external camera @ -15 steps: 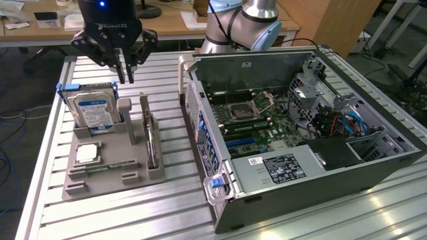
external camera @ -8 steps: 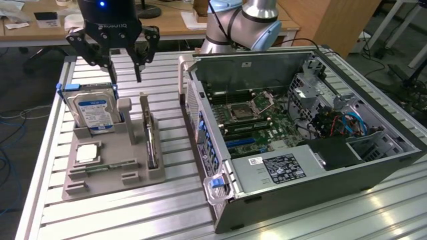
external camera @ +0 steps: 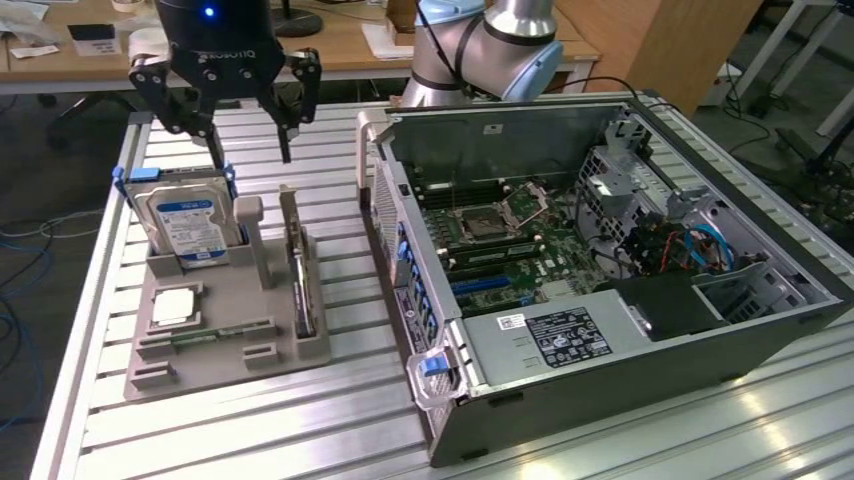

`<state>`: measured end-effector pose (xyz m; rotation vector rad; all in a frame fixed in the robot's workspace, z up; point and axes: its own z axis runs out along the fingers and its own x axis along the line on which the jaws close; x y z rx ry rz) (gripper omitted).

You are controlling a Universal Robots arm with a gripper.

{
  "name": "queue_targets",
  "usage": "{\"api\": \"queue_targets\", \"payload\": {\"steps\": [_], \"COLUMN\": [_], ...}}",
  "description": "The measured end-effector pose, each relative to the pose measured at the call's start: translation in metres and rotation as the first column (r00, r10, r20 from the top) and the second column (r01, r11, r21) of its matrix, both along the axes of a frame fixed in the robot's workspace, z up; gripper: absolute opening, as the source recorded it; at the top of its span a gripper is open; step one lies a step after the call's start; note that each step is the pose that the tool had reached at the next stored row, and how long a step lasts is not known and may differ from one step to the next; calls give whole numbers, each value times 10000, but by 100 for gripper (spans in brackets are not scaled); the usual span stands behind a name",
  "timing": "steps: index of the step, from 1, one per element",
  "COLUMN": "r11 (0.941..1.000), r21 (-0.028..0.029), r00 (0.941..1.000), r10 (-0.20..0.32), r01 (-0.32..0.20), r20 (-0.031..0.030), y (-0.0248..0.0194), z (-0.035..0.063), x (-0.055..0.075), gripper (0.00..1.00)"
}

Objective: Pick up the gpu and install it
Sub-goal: 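Pick up the gpu and move the gpu toward the slot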

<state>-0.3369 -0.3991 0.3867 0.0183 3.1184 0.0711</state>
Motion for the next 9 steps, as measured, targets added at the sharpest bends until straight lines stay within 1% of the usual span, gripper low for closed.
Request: {"api": "queue_targets", "payload": {"steps": [2, 5, 6, 7, 8, 9], "r11": [9999, 9998, 9998, 9998, 9997, 9995], "r21": [-8, -8, -16, -53, -131, -250], "r00": [9999, 9998, 9998, 9998, 9998, 9998], "r10": [123, 194, 196, 195, 191, 192], "r01": [-123, -194, -196, -195, -192, -193], "r20": [-23, -27, -27, -32, -35, -39], "y": [-3, -26, -32, -37, -39, -40], "z": [-9, -19, -22, -22, -22, -23], "x": [4, 8, 9, 12, 15, 20], "gripper": [65, 65, 65, 65, 65, 65]}}
